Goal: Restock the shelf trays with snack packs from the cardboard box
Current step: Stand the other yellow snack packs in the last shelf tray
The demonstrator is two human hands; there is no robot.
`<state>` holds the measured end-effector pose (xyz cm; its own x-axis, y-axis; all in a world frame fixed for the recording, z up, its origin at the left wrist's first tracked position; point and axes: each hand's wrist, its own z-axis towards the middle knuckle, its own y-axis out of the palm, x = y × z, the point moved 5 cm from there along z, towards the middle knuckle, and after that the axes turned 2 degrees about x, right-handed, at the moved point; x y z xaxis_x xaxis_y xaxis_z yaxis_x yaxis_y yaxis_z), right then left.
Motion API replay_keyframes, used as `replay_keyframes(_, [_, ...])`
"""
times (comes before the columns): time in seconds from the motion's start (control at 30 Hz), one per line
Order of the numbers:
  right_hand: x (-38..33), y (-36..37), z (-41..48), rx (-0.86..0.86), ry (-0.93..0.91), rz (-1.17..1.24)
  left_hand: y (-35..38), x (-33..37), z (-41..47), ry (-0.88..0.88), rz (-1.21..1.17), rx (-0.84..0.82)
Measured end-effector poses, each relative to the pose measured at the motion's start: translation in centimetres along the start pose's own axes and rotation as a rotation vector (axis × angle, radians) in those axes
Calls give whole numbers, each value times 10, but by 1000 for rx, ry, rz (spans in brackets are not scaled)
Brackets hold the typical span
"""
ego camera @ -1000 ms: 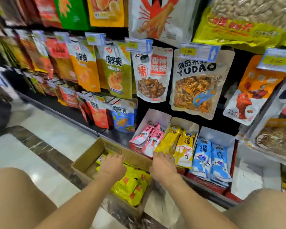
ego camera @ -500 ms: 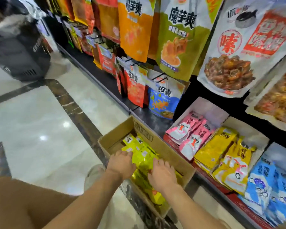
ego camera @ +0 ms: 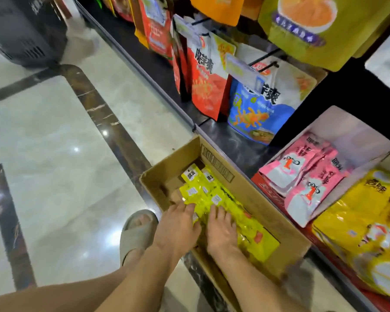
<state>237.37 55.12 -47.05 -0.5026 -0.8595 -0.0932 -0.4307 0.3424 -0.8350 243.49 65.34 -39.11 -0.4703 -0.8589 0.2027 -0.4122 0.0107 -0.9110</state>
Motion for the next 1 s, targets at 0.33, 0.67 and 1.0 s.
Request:
replay_keyframes(0.33, [-13,8,-3,248,15,14,6,-6,4,-20,-150,23])
replay_keyframes(0.67, [34,-40,-29,204,41,267,13,4,14,-142,-385,35])
replay_keyframes(1.0, [99,-103,-82,377,156,519,58,56,33,-400,-495,-127])
